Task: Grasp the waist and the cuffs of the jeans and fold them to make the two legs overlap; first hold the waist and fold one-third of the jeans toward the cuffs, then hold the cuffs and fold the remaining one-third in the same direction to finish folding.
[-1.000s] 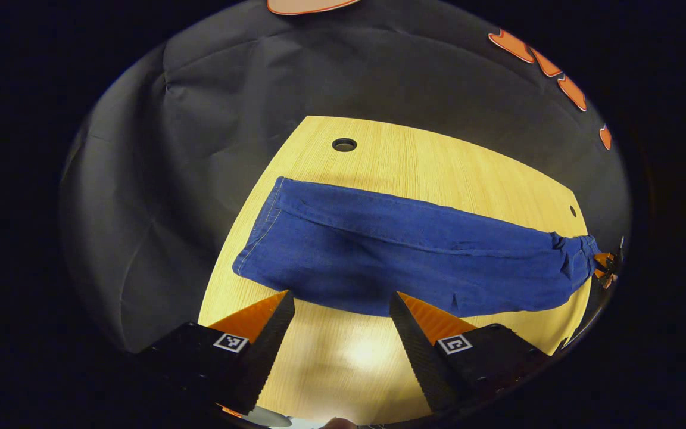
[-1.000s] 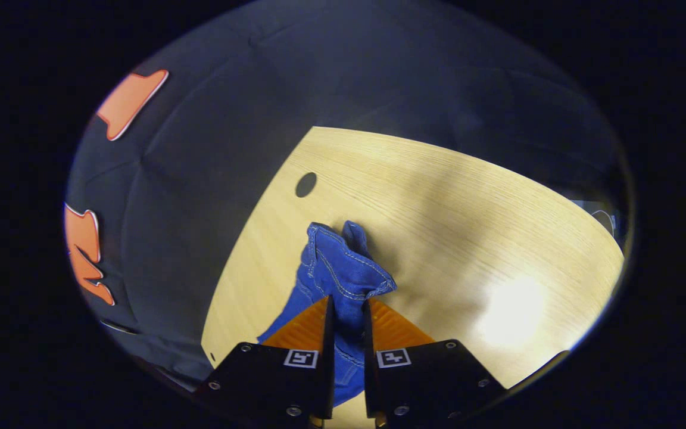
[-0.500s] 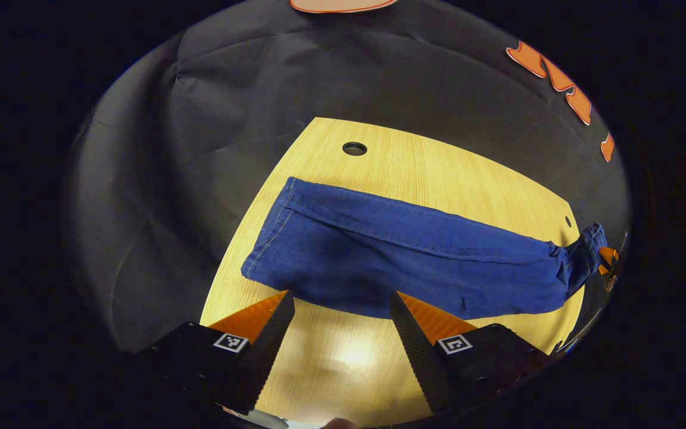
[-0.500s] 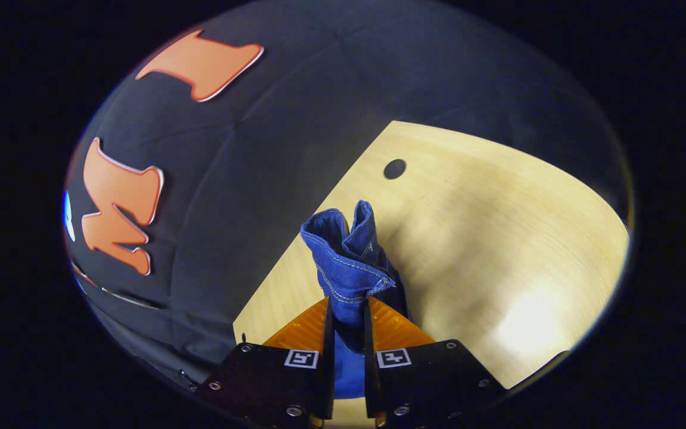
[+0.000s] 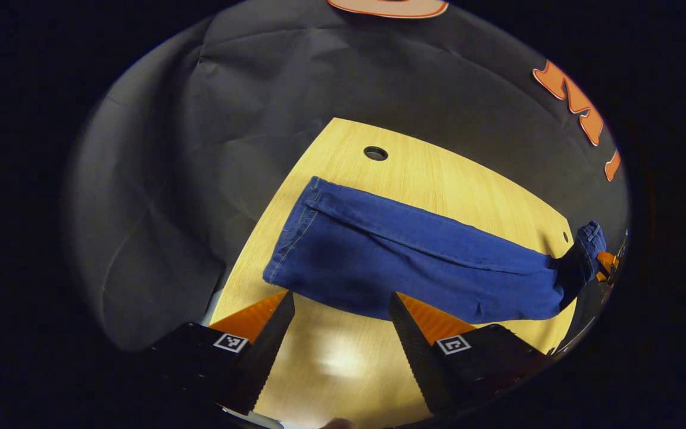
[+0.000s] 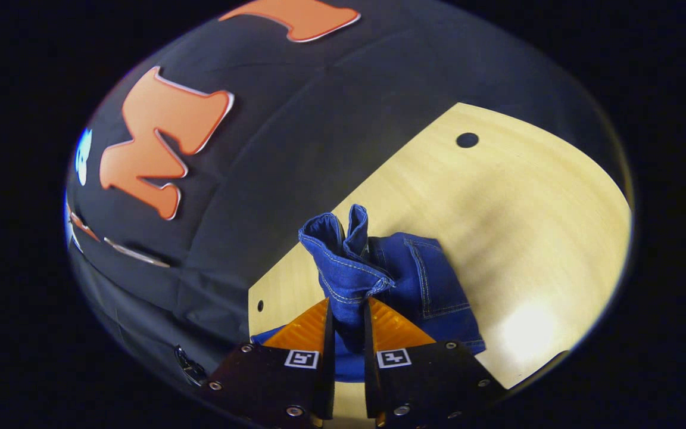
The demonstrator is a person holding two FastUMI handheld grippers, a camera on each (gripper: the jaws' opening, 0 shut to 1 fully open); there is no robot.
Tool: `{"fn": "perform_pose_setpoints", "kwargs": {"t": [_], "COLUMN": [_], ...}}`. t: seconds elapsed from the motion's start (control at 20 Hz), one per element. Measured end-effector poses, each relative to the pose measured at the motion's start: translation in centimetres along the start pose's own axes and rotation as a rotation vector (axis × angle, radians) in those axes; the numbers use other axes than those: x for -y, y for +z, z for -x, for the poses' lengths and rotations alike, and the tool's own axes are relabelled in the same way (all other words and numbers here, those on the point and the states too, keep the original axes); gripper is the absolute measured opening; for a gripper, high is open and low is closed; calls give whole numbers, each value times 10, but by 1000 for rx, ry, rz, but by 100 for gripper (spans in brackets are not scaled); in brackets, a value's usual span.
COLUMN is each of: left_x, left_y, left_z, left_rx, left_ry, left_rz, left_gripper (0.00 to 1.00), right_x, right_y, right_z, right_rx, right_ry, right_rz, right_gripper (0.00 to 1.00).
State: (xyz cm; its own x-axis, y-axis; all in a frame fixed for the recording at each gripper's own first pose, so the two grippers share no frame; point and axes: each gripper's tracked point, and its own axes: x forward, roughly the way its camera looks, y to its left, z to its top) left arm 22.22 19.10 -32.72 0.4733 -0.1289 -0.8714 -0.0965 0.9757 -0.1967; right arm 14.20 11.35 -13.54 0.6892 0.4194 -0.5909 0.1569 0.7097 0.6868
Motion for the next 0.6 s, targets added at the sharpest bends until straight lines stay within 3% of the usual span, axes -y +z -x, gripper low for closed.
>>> {"fn": "perform_pose_setpoints", "kwargs": {"t": [0.25,0.4,0.5,0.6], "left_x": [-6,-19,-24,-30], "left_y": [2,-1,-5,-9], "left_z": [2,0,-7,-10], "left_rx": [0,-34,-47,-62], "left_ry": [-28,-89,-122,-151], "left_rz": [53,123,192,265], "left_gripper": [99,99,99,99], "right_x": [-32,-40,-57,-60], "right_y": [-42,-58,-71,-75], "right_z": [-28,-37,-44,-50], "right_rx": [-53,-75,-97,-87], "right_ry": [-38,-88,-31,-37], "right_rz": [97,129,56,29], "right_gripper": [21,21,38,45]}}
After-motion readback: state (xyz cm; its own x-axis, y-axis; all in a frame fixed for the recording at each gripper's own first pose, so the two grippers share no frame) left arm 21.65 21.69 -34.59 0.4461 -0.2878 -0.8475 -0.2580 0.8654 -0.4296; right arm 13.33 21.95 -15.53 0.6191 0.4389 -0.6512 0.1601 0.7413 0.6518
